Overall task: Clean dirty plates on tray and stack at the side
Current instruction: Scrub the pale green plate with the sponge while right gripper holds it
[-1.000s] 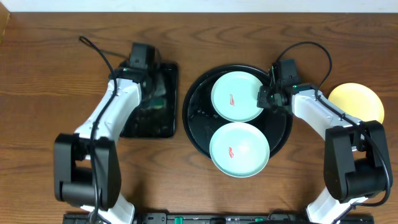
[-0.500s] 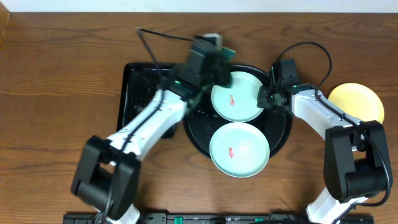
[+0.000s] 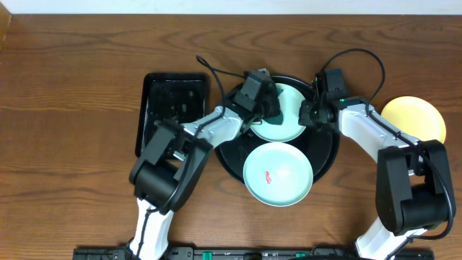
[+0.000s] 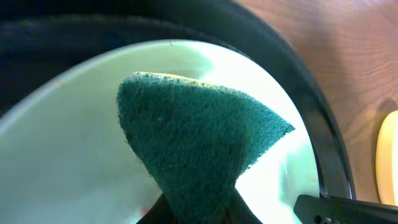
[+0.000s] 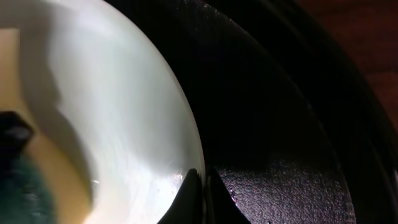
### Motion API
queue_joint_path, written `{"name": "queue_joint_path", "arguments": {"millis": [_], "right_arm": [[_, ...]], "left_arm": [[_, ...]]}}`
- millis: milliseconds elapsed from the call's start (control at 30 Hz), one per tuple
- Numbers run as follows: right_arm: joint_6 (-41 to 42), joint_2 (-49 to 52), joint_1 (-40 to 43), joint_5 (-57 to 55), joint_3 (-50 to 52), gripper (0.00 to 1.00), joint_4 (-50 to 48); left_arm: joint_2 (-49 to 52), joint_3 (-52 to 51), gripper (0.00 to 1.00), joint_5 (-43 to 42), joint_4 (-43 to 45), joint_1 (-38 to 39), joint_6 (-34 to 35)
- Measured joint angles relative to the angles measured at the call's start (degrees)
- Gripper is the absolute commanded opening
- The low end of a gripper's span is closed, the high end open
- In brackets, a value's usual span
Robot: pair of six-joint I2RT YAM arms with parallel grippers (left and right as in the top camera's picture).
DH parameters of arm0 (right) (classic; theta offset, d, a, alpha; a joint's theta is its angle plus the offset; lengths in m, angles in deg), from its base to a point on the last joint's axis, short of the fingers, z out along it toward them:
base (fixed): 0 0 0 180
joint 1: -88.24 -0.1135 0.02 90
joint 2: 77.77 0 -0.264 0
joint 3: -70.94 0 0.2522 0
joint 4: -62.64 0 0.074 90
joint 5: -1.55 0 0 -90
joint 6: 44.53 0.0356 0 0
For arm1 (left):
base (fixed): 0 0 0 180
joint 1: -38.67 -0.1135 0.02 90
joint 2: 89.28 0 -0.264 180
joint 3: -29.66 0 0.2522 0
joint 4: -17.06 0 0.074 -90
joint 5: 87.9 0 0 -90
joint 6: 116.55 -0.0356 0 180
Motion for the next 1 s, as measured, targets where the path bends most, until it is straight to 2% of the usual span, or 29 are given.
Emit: {"name": "queue_joint_path", "arguments": {"millis": [133, 367, 500, 600, 700, 867, 1000], "right_arm": [[0.0, 0.0, 0.0, 0.0, 0.0, 0.01, 0.5], [0.0, 0.1, 0.0, 0.0, 0.0, 0.01, 0.7], [0.0, 0.1, 0.0, 0.1, 0.0, 0.01, 0.8], [0.0, 0.1, -0.1, 0.1, 0.0, 0.01, 0.8], [0.0, 0.1, 0.0, 0.0, 0.0, 0.01, 0.9], [0.0, 0.1, 0.0, 0.0, 0.0, 0.01, 1.0], [0.0, 0.1, 0.0, -0.2, 0.0, 0.01, 1.1]], "left_arm": [[0.0, 1.2, 0.07, 1.0, -4.7, 0.2, -3.7], [-1.3, 3.6, 0.07, 11.9, -16.0, 1.4, -14.9], [-1.3, 4.9, 0.08, 14.5, -18.1, 1.6, -17.5], [-1.2, 5.1, 0.07, 15.7, -18.0, 1.7, -16.9], [-1.0, 5.1, 0.08, 15.3, -16.2, 2.2, -13.6], [1.0, 5.1, 0.08, 12.1, -7.8, 4.2, -7.0], [1.9, 5.1, 0.07, 11.3, -2.9, 5.8, -5.4]]}}
